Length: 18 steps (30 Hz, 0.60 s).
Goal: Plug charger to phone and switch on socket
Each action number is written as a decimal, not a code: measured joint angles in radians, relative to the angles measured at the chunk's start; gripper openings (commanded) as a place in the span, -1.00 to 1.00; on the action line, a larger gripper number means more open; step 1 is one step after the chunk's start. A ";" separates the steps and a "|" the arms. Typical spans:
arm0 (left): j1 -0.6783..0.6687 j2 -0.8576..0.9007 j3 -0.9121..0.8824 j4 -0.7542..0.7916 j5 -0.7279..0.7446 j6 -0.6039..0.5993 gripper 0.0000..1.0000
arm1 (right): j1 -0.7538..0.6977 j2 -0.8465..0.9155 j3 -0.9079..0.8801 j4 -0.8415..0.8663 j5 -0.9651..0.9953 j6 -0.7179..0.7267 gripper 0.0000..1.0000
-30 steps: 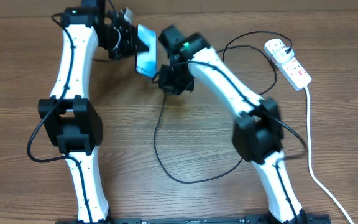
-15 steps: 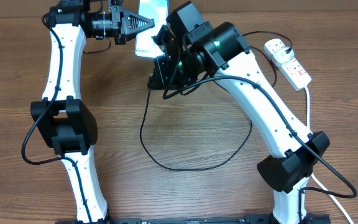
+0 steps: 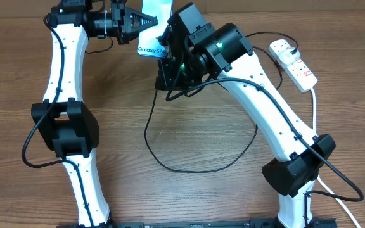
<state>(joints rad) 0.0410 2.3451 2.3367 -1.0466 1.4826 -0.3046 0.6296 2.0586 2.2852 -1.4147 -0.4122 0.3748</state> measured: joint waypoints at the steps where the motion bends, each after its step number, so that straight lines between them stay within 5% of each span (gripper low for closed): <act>1: 0.000 0.000 0.000 -0.003 -0.022 -0.003 -0.92 | 0.002 0.000 -0.005 -0.008 0.013 0.004 -0.93; 10: 0.000 0.000 0.000 -0.172 -0.398 -0.003 -0.92 | 0.035 0.000 -0.224 -0.048 0.101 -0.010 -0.93; 18: 0.011 0.000 0.000 -0.248 -0.571 0.040 -0.92 | 0.046 0.004 -0.559 0.053 0.114 -0.031 -0.93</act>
<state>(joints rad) 0.0517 2.3451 2.3371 -1.2945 0.9112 -0.2649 0.6758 2.0628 1.7264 -1.3621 -0.2985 0.3435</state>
